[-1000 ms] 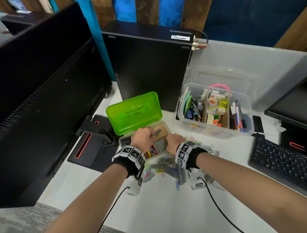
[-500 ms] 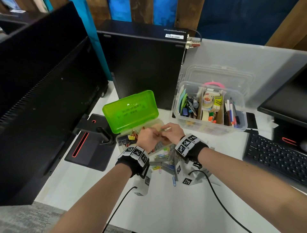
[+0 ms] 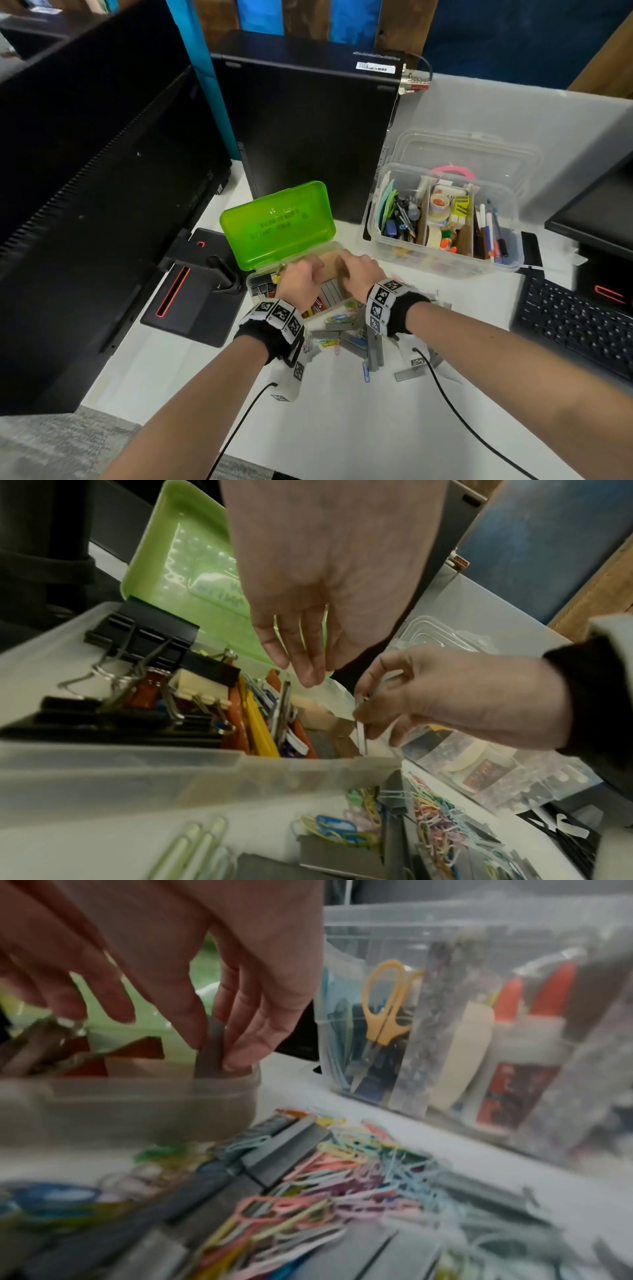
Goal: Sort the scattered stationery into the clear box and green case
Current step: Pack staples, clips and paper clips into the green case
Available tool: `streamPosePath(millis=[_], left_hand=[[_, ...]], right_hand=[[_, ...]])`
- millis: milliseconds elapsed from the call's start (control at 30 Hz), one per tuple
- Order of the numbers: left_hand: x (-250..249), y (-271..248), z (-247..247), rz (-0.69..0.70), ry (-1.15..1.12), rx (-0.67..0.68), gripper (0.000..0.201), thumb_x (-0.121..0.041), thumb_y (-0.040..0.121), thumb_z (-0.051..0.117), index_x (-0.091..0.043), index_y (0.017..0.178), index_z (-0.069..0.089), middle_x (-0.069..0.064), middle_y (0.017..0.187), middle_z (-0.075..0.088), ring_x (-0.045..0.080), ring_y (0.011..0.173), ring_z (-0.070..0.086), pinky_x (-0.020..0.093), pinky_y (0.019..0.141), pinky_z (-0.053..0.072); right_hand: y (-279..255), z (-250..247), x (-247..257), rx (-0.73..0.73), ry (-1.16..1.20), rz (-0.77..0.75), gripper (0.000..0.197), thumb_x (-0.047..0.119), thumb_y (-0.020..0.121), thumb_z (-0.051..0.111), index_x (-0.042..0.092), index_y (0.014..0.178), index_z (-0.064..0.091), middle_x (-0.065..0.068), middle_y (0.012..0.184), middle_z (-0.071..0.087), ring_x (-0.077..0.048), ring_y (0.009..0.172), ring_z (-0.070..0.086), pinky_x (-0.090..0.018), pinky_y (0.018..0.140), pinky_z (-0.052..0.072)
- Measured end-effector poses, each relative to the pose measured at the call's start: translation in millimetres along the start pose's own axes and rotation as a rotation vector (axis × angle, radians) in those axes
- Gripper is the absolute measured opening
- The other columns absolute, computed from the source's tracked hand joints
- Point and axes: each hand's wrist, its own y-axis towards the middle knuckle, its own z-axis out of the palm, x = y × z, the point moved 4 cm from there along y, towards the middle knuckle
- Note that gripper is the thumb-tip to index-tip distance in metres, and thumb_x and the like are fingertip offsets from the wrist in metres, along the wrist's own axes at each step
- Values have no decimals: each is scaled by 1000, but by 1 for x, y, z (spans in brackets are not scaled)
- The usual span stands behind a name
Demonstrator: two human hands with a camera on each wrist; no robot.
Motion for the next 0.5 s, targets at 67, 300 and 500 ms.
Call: streamPosePath(millis=[67, 300, 500], left_hand=[[2, 1, 1, 13, 8, 13, 27, -4, 91, 48, -13, 110, 64, 10, 102, 70, 26, 89, 67, 39, 81, 55], [4, 3, 6, 38, 36, 32, 21, -12, 92, 50, -18, 107, 63, 7, 100, 71, 26, 92, 66, 41, 86, 52], [8, 5, 7, 51, 58, 55, 23, -14, 91, 49, -20, 108, 62, 7, 100, 71, 29, 91, 65, 42, 87, 51]], right_hand=[[1, 2, 3, 35, -95, -17, 29, 8, 91, 48, 11, 120, 49, -20, 109, 60, -38, 101, 58, -38, 78, 47], [1, 9, 12, 99, -267, -58, 35, -3, 91, 42, 3, 125, 41, -21, 114, 59, -39, 106, 58, -41, 81, 47], [0, 9, 8, 150, -248, -36, 29, -3, 91, 44, 2, 119, 50, -22, 115, 58, -38, 107, 58, -39, 81, 48]])
